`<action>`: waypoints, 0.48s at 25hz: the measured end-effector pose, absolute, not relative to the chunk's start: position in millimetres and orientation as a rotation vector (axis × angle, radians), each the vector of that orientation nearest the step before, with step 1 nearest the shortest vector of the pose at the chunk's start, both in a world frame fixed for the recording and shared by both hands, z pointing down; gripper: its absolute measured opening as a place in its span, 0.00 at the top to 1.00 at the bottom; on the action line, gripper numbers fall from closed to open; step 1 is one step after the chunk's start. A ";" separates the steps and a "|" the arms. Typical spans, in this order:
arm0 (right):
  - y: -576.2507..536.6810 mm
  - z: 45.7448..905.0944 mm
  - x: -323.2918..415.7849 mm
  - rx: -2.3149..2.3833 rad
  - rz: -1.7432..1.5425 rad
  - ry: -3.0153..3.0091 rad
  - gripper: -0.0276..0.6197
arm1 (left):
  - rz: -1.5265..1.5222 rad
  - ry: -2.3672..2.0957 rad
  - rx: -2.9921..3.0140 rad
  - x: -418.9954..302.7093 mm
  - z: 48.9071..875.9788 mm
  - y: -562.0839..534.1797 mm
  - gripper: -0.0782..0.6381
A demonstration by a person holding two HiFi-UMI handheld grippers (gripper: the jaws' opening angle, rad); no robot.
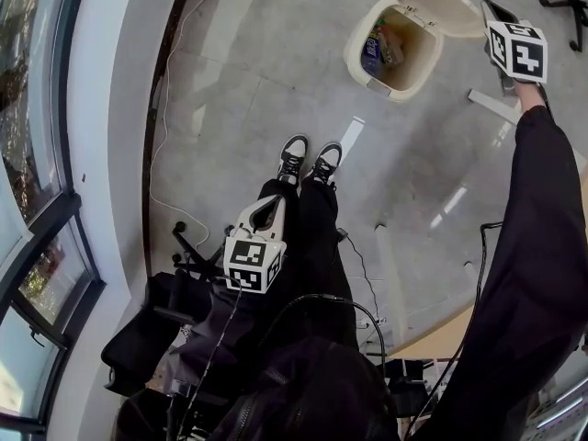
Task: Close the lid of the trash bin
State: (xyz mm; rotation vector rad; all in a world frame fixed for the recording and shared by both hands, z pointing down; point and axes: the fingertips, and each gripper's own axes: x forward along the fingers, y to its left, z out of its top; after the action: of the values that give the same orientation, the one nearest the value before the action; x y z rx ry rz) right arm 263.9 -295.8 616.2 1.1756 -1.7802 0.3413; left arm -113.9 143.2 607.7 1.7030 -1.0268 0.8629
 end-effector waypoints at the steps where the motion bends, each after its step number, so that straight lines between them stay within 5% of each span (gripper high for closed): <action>1: -297.3 618.1 263.6 1.168 0.338 -1.771 0.95 | 0.864 -1.026 1.699 -114.7 608.6 144.8 0.89; 12: -276.4 627.2 247.4 1.042 0.318 -1.791 0.95 | 0.860 -1.020 1.697 -114.3 613.2 151.4 0.89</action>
State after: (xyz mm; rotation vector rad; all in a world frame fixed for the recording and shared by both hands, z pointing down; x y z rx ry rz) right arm 247.4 -276.4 627.2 1.0420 -1.7910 0.3176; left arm -114.3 151.4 613.2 1.6973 -1.0196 0.8597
